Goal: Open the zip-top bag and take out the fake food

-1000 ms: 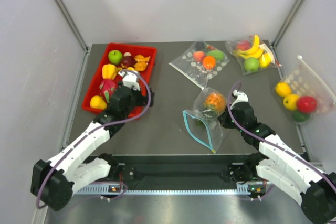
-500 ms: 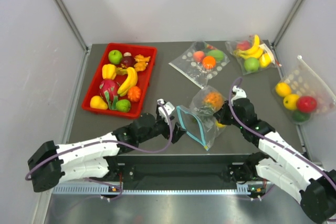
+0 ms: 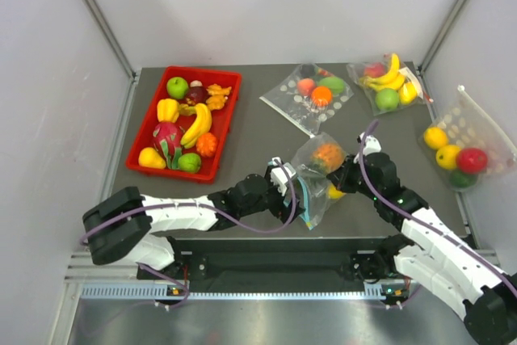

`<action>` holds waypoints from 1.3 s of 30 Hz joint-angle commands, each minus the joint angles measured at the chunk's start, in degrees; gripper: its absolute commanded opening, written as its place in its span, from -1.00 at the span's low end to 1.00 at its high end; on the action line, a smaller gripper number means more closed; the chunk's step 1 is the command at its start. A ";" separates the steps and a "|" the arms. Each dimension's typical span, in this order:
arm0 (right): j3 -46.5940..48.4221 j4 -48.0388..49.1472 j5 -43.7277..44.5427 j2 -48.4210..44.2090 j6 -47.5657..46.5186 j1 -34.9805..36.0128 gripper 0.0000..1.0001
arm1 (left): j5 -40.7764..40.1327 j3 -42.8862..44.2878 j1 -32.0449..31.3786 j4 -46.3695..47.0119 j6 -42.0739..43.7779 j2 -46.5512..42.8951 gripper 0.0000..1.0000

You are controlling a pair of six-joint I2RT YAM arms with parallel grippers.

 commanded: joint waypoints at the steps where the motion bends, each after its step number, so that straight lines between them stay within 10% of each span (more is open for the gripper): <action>1: 2.90 0.85 -1.37 -2.21 0.85 -0.79 -1.00 | -1.04 3.05 -0.25 6.52 0.80 1.68 0.82; 39: 3.95 -7.42 -0.76 -10.30 0.06 -0.79 -1.00 | 0.63 -1.08 2.21 11.79 14.07 3.17 0.72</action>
